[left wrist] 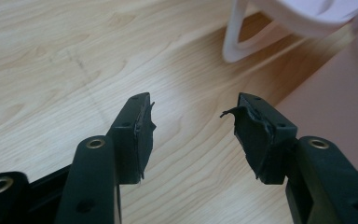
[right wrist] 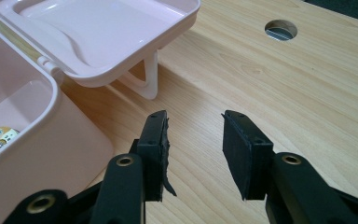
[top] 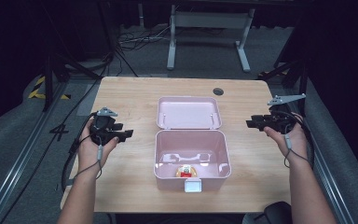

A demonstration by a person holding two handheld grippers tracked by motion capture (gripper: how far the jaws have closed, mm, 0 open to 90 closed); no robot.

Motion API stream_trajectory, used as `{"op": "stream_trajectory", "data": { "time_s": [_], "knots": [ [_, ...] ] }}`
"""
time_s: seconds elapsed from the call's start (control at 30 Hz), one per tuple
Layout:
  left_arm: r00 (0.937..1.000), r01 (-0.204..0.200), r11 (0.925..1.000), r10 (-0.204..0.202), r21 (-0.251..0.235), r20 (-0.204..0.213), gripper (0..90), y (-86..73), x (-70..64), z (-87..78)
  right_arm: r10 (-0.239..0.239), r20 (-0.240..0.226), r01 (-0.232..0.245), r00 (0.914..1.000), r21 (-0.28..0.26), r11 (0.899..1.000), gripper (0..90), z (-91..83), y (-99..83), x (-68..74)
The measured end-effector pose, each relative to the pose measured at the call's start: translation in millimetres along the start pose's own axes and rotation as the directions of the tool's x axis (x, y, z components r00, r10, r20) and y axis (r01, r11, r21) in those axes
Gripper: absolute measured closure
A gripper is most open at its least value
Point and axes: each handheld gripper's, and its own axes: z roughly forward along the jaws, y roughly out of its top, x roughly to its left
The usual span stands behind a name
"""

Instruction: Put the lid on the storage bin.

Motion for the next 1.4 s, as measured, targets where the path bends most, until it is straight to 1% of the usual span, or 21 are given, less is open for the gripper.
{"op": "stream_trajectory", "data": {
  "time_s": [0.07, 0.1, 0.17, 0.23, 0.33, 0.4, 0.43, 0.47, 0.53, 0.67, 0.77, 0.87, 0.9, 0.93, 1.03, 1.1, 1.13, 1.2, 1.27, 1.33, 1.4],
  "knots": [
    [0.9995, 0.007, 0.9999, -0.006, -0.014, 0.030, 48.1, 3.5, 2.2, -2.3, 0.001, 0.002, -0.001, 1.0000, -0.003, 1.000, 60.3, -0.6, -1.6, -0.8],
    [0.9992, 0.019, 0.9997, -0.018, -0.018, 0.036, 48.0, 4.7, 2.4, -3.3, 0.001, 0.003, -0.001, 1.0000, -0.004, 1.000, 59.9, -1.1, -2.4, -0.8],
    [0.9991, 0.020, 0.9995, -0.019, -0.025, 0.039, 46.6, 9.0, 2.9, -6.1, 0.004, 0.006, -0.004, 1.0000, -0.004, 1.000, 58.8, -2.5, -4.2, -1.1],
    [0.9992, 0.011, 0.9996, -0.010, -0.027, 0.040, 45.4, 12.8, 1.6, -7.6, 0.006, 0.013, -0.006, 0.9999, -0.010, 1.000, 57.9, -4.5, -4.9, -1.0],
    [0.9986, -0.024, 0.9983, 0.027, -0.053, 0.046, 44.1, 21.1, -3.7, -9.6, 0.004, 0.011, -0.004, 0.9999, -0.017, 1.000, 57.3, -6.7, -5.9, 0.8],
    [0.9981, -0.053, 0.9936, 0.056, -0.100, 0.026, 43.5, 24.3, -6.5, -9.2, 0.004, 0.012, -0.004, 0.9999, -0.015, 1.000, 56.9, -6.6, -6.4, 1.7],
    [0.9970, -0.073, 0.9863, 0.076, -0.148, 0.015, 43.4, 26.9, -7.5, -7.8, 0.005, 0.012, -0.005, 0.9999, -0.015, 1.000, 56.7, -6.6, -6.6, 2.0],
    [0.9961, -0.083, 0.9837, 0.087, -0.160, 0.018, 43.8, 29.7, -7.6, -7.0, 0.007, 0.013, -0.007, 0.9999, -0.014, 1.000, 56.6, -6.6, -6.9, 2.8],
    [0.9959, -0.083, 0.9843, 0.087, -0.156, 0.021, 44.9, 35.1, -7.3, -5.6, 0.006, 0.012, -0.005, 0.9999, -0.013, 1.000, 56.6, -6.3, -7.1, 3.3],
    [0.9975, -0.069, 0.9874, 0.071, -0.142, 0.005, 42.9, 55.6, -7.2, 1.2, -0.003, 0.014, 0.003, 0.9999, 0.000, 1.000, 56.5, -3.9, -7.8, 5.6],
    [0.9977, -0.038, 0.9889, 0.046, -0.144, 0.051, 40.4, 71.5, -7.2, 8.7, -0.002, 0.014, 0.002, 0.9999, 0.004, 1.000, 56.5, -3.5, -9.9, 6.3],
    [0.9967, -0.053, 0.9905, 0.060, -0.127, 0.055, 34.5, 84.8, -6.4, 17.9, 0.002, 0.011, -0.002, 0.9999, 0.008, 1.000, 56.5, -4.3, -12.7, 7.0],
    [0.9967, -0.053, 0.9905, 0.060, -0.127, 0.055, 34.0, 84.8, -6.4, 17.9, 0.004, 0.011, -0.004, 0.9999, 0.008, 1.000, 56.5, -4.6, -13.3, 7.5],
    [0.9970, -0.048, 0.9905, 0.056, -0.129, 0.054, 34.0, 88.6, -6.1, 21.5, 0.004, 0.011, -0.004, 0.9999, 0.008, 1.000, 56.5, -4.6, -13.3, 7.5],
    [0.9950, -0.027, 0.9931, 0.038, -0.114, 0.093, 32.9, 102.2, -3.7, 35.8, 0.002, 0.015, -0.003, 0.9999, 0.010, 1.000, 56.5, -5.5, -14.9, 9.1],
    [0.9948, -0.028, 0.9952, 0.037, -0.094, 0.095, 32.9, 110.7, -2.4, 45.1, 0.002, 0.018, -0.002, 0.9998, 0.011, 1.000, 56.5, -5.4, -15.7, 9.7],
    [0.9948, -0.028, 0.9952, 0.037, -0.094, 0.095, 32.8, 110.7, -2.4, 45.1, 0.003, 0.020, -0.003, 0.9998, 0.017, 1.000, 56.5, -5.2, -16.5, 10.2],
    [0.9938, -0.044, 0.9956, 0.052, -0.083, 0.098, 33.4, 118.2, -1.0, 55.6, 0.000, 0.021, -0.001, 0.9998, 0.021, 1.000, 56.5, -4.5, -17.5, 11.2],
    [0.9930, -0.055, 0.9944, 0.064, -0.091, 0.099, 34.8, 120.9, 0.0, 62.6, -0.003, 0.021, 0.002, 0.9998, 0.026, 1.000, 56.3, -4.1, -18.3, 12.1],
    [0.9934, -0.056, 0.9941, 0.065, -0.092, 0.094, 36.1, 122.0, 0.1, 67.8, -0.003, 0.021, 0.003, 0.9998, 0.027, 1.000, 56.1, -4.1, -18.5, 12.4],
    [0.9925, -0.054, 0.9950, 0.063, -0.084, 0.105, 36.4, 123.4, 2.1, 76.4, -0.003, 0.022, 0.002, 0.9997, 0.028, 1.000, 55.8, -3.8, -19.0, 12.8]
  ]
}}
